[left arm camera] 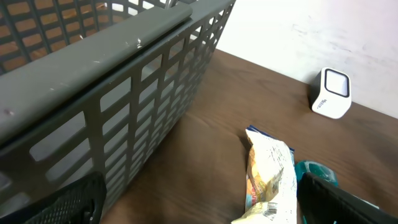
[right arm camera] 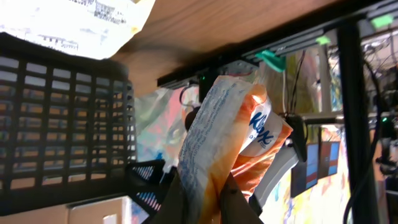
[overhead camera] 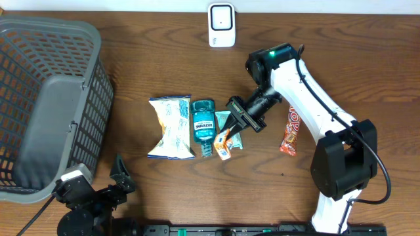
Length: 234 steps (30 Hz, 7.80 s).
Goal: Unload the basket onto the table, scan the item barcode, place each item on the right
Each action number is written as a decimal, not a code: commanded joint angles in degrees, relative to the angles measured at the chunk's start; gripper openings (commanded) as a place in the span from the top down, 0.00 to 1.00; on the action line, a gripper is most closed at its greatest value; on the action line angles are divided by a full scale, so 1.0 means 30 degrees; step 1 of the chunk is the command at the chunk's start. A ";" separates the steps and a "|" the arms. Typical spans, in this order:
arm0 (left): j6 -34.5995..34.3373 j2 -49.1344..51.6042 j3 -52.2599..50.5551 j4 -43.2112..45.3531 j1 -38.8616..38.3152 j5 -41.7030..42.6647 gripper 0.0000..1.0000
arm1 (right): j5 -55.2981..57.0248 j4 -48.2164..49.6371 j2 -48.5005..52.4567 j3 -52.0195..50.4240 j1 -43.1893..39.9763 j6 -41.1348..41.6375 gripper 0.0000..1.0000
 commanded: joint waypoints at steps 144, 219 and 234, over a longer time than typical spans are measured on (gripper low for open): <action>0.0029 -0.0131 -0.0015 0.0000 0.0095 -0.0248 0.02 | 3.7885 1.8170 -0.1851 0.0889 -0.6339 -1.4651 0.99; 0.0029 -0.0131 -0.0015 0.0000 0.0095 -0.0248 0.02 | 1.2925 0.8699 -0.7402 0.0029 0.0969 -1.4236 0.01; 0.0029 -0.0131 -0.0015 0.0007 0.0095 -0.0248 0.02 | 1.5635 1.1482 -0.7402 -0.4765 0.5654 -1.4222 0.01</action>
